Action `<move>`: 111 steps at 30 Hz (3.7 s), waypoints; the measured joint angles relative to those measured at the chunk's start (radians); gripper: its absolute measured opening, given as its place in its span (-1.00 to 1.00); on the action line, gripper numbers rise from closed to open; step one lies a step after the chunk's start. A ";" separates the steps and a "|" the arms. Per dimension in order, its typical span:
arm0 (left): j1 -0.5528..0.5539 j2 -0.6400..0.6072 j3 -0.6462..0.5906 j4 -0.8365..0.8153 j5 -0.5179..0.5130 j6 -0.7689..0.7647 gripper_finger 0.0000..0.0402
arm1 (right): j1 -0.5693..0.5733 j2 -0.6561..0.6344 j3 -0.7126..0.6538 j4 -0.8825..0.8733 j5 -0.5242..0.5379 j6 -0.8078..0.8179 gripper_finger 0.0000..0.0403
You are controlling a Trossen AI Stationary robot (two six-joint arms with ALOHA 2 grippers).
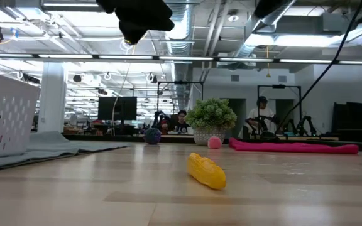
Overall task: Pick and placing Produce into tupperware
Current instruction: Put the yellow corn into the white basket
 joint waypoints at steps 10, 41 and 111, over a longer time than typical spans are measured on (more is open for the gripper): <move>-0.026 -0.159 -0.294 0.409 0.081 -0.059 -0.55 | -0.119 0.009 -0.034 0.344 -0.363 -0.173 -0.22; -0.120 -0.190 -0.311 0.229 0.055 -0.022 -0.54 | -0.217 0.221 -0.012 0.442 -0.624 0.434 0.27; -0.123 -0.190 -0.310 0.229 0.012 -0.104 -0.54 | -0.167 0.419 0.270 -0.040 -0.635 0.353 -0.89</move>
